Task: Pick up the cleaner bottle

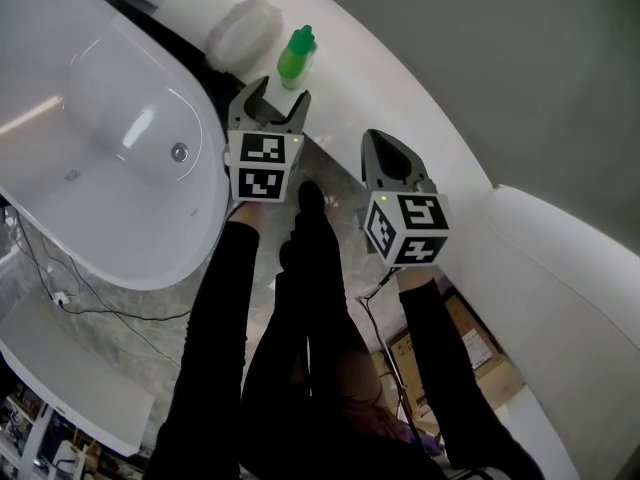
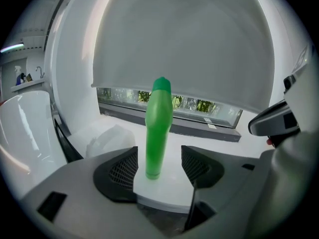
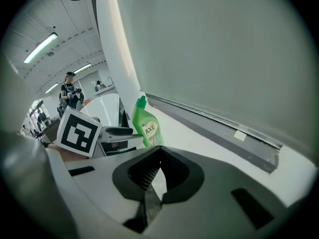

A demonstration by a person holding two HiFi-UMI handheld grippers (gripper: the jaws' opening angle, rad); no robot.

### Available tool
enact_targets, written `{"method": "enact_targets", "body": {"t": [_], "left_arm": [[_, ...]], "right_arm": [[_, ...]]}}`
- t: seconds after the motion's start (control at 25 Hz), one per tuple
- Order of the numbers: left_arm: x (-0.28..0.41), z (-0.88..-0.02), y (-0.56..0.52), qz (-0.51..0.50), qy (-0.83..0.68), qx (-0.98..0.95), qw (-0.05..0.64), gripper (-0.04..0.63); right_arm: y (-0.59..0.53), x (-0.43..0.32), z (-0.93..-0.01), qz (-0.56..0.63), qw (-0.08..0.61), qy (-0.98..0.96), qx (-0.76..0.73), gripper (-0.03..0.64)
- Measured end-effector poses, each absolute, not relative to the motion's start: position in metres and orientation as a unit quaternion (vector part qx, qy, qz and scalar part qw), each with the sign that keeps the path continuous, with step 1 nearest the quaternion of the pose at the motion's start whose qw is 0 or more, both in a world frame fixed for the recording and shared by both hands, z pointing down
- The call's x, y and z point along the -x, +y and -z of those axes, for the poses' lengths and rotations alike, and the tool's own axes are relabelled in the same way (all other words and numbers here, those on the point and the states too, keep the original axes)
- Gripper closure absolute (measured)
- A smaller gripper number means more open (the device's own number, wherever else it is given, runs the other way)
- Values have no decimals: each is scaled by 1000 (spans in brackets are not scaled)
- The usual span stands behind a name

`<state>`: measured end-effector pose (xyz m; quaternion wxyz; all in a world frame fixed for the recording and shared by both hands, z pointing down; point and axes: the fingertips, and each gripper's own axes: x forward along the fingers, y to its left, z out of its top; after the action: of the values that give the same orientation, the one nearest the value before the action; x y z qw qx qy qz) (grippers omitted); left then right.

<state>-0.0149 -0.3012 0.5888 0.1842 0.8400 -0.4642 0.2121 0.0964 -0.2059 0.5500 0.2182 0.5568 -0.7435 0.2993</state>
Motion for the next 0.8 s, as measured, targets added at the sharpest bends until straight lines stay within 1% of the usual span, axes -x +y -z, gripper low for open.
{"method": "enact_targets", "body": {"t": [0.28, 0.52, 0.8], "left_arm": [[7, -629, -313, -221, -467, -835, 190, 319], [0, -649, -329, -228, -462, -840, 171, 319], [-6, -665, -336, -219, -466, -840, 173, 319]], "right_arm": [[-221, -95, -581, -306, 223, -749, -545, 615], [-239, -93, -601, -313, 216, -749, -542, 615], [-241, -92, -618, -319, 216, -748, -541, 615]]}}
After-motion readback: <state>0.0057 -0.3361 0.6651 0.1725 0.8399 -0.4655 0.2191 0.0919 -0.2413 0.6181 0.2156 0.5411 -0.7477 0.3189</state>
